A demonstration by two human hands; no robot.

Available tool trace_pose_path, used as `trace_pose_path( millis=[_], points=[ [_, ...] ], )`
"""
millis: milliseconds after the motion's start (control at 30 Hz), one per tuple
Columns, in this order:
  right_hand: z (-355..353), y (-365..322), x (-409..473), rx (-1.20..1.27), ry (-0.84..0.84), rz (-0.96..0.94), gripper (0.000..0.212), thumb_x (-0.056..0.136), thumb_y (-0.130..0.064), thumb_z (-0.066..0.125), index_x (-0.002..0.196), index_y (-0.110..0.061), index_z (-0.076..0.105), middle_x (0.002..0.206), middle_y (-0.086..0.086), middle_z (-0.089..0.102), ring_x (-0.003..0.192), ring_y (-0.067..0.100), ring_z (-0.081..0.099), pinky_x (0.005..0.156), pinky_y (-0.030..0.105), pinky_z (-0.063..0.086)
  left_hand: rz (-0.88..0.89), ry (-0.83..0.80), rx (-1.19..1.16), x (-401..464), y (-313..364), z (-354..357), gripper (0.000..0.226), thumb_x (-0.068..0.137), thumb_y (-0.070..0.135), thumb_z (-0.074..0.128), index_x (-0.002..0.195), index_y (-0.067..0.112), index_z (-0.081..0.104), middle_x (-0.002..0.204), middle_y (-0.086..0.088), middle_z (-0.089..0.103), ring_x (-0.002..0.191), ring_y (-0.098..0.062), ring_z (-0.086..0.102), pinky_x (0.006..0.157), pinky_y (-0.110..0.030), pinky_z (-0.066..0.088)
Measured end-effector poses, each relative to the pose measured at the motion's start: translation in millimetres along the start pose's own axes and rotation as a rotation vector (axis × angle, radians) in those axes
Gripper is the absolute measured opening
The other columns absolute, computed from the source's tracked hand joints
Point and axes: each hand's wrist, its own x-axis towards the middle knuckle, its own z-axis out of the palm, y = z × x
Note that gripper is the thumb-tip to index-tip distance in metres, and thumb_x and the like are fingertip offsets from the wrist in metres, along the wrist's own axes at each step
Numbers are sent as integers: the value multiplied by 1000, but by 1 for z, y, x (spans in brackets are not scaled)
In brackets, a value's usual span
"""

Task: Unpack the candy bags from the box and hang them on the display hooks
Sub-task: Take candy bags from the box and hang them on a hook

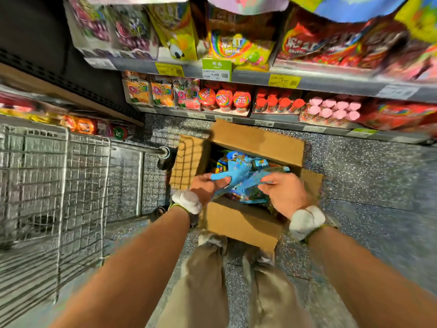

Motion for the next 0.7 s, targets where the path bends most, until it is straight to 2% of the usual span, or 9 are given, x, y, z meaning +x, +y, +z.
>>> trace_pose_path(
  millis=[100,200,267,367,467,500,567,633,700],
  points=[
    [-25,-30,-34,11,159,-89,18,77,-16,83,91,-5,79,81,-6,65,96,25,63,92,37,48,33,-52,-59,-41,27,5,19,84,8,74,68,18,73,63,3,70,53,-9,63,53,-19,50],
    [-41,-48,-55,-47,241,-144,21,81,-24,80,96,-10,78,108,1,59,111,25,53,96,25,37,73,-52,-100,-67,45,5,8,77,21,79,73,16,74,66,-4,69,54,-16,62,56,-24,50],
    [-56,-61,-75,-12,191,-98,26,91,-28,69,111,-11,71,118,7,64,112,28,56,90,30,40,76,-69,-144,-91,59,2,25,72,28,80,90,10,74,79,-11,70,61,-22,64,61,-28,52],
    [-76,-75,-101,97,258,-19,27,99,-27,57,116,-6,60,107,20,68,100,39,61,69,33,35,80,-88,-142,-125,80,-1,35,75,32,79,97,5,70,81,-14,65,63,-26,63,55,-27,51],
    [-85,-90,-126,271,337,7,14,99,-30,57,105,-17,55,96,16,66,90,41,64,77,45,51,75,-111,-170,-150,93,-2,27,89,27,68,105,5,65,73,-9,59,45,-14,58,41,-18,42],
    [-86,-95,-133,314,346,18,13,99,-31,57,103,-20,53,93,14,65,88,40,64,78,52,54,82,-127,-179,-159,97,0,33,87,32,70,107,7,66,72,-6,60,47,-11,57,43,-18,41],
    [-98,-110,-151,365,341,20,17,100,-30,56,108,-15,56,93,10,62,87,33,62,80,47,53,114,-171,-199,-180,109,6,49,76,42,77,109,8,69,84,-6,66,65,-15,60,54,-22,44],
    [-106,-126,-163,435,350,-8,17,101,-26,55,108,-10,57,86,5,59,77,24,55,73,35,45,165,-205,-214,-200,125,17,36,83,37,73,110,12,70,104,-5,67,81,-15,59,60,-23,47],
    [-114,-144,-176,530,351,-36,11,101,-25,55,99,-14,55,74,2,54,66,17,46,64,33,39,213,-212,-219,-222,142,27,21,92,26,65,107,12,69,105,-4,66,83,-12,59,59,-21,49]
  ],
)
